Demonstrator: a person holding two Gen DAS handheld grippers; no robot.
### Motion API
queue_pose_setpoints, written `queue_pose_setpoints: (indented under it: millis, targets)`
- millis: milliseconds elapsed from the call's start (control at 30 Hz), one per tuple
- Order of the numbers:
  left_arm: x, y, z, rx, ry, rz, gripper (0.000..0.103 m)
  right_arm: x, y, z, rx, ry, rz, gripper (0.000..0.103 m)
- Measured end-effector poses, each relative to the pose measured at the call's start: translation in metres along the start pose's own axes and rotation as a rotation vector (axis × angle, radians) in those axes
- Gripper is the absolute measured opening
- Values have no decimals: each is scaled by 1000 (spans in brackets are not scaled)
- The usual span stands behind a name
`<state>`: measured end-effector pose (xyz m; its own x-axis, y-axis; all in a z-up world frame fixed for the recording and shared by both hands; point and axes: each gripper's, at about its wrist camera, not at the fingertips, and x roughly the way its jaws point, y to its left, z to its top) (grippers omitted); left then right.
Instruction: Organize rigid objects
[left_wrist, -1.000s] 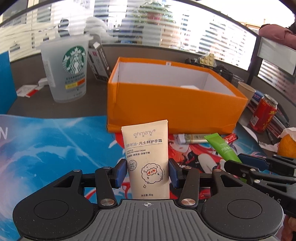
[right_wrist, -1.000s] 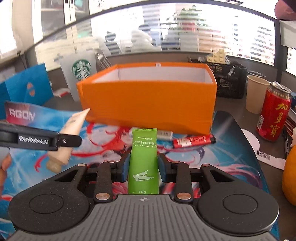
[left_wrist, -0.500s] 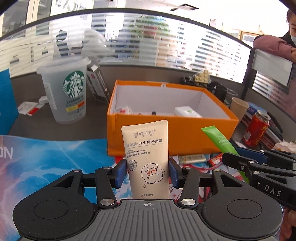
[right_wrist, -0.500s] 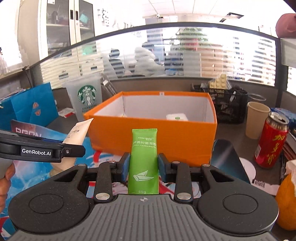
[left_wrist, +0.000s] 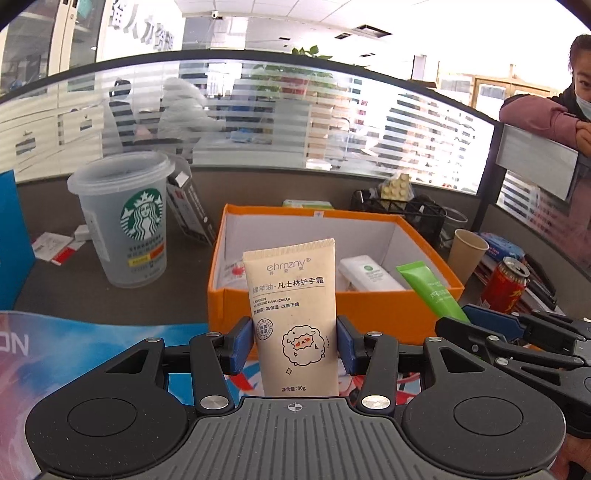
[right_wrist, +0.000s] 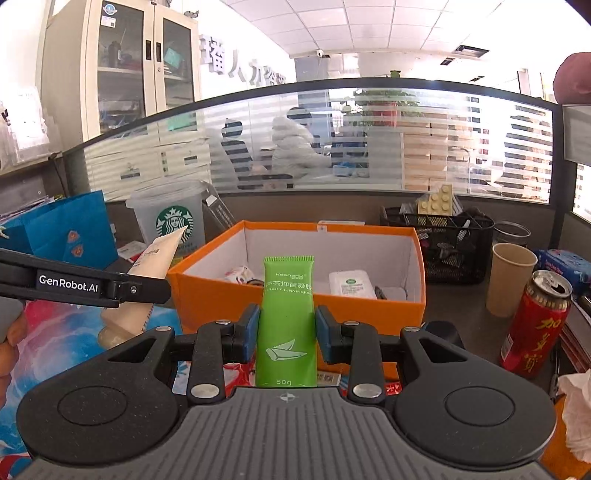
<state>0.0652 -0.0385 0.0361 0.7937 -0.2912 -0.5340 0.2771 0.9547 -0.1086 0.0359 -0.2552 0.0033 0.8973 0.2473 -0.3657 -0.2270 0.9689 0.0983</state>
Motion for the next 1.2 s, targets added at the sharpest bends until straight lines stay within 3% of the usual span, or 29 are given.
queue_pose_setpoints:
  millis: [433,1200]
  targets:
    - [7,-9,42,34,-54,6,45,7,-6,23,-11,-28,6,30]
    - [57,-18,95,84,-55,19,46,41,-37,68,-11,-41,-32,30]
